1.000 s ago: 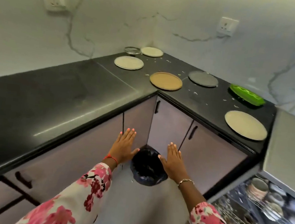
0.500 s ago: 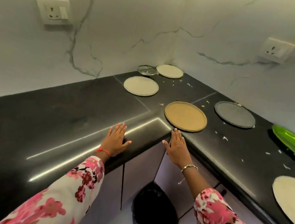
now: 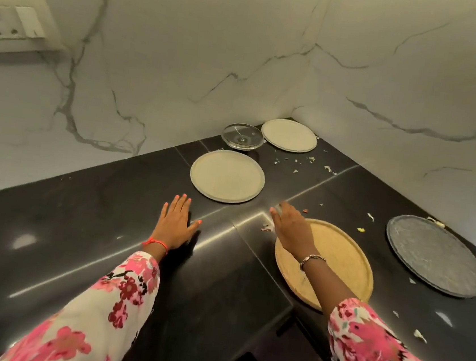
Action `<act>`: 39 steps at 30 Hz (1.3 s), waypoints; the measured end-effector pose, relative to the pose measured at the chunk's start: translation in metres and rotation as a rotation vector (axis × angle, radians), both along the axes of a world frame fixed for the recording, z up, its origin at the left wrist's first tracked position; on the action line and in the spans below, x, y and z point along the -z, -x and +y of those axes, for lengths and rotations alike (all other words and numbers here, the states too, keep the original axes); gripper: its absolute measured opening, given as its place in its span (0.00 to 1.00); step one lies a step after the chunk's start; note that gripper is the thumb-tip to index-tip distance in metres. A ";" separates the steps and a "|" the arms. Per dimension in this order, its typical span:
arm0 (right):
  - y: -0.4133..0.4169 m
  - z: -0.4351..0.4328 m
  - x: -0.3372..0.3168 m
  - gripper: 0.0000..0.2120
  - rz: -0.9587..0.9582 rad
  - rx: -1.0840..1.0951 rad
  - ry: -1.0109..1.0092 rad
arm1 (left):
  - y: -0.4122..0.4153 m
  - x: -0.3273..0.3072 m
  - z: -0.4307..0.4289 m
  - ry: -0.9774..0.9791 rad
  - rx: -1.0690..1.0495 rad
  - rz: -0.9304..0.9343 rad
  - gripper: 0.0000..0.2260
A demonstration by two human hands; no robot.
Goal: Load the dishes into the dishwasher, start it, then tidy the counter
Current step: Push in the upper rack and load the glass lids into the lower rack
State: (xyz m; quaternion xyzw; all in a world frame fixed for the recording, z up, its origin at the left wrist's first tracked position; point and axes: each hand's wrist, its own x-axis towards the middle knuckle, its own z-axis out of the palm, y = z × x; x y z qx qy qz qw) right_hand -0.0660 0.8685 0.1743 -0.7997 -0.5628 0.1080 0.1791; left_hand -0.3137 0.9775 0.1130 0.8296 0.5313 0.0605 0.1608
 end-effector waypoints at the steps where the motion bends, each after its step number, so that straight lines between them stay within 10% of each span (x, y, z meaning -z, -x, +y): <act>1: -0.003 0.015 -0.002 0.20 0.018 0.025 -0.014 | 0.000 0.003 0.012 0.010 -0.013 0.006 0.30; 14: -0.035 0.212 0.008 0.19 0.305 0.246 -0.163 | -0.017 0.026 0.137 -0.077 -0.115 -0.012 0.24; 26: -0.019 0.299 0.016 0.20 1.393 0.556 -0.185 | -0.018 0.032 0.139 -0.099 -0.140 -0.053 0.28; 39: -0.018 0.273 0.011 0.22 1.543 0.722 -0.386 | -0.018 0.028 0.135 -0.097 -0.139 -0.082 0.23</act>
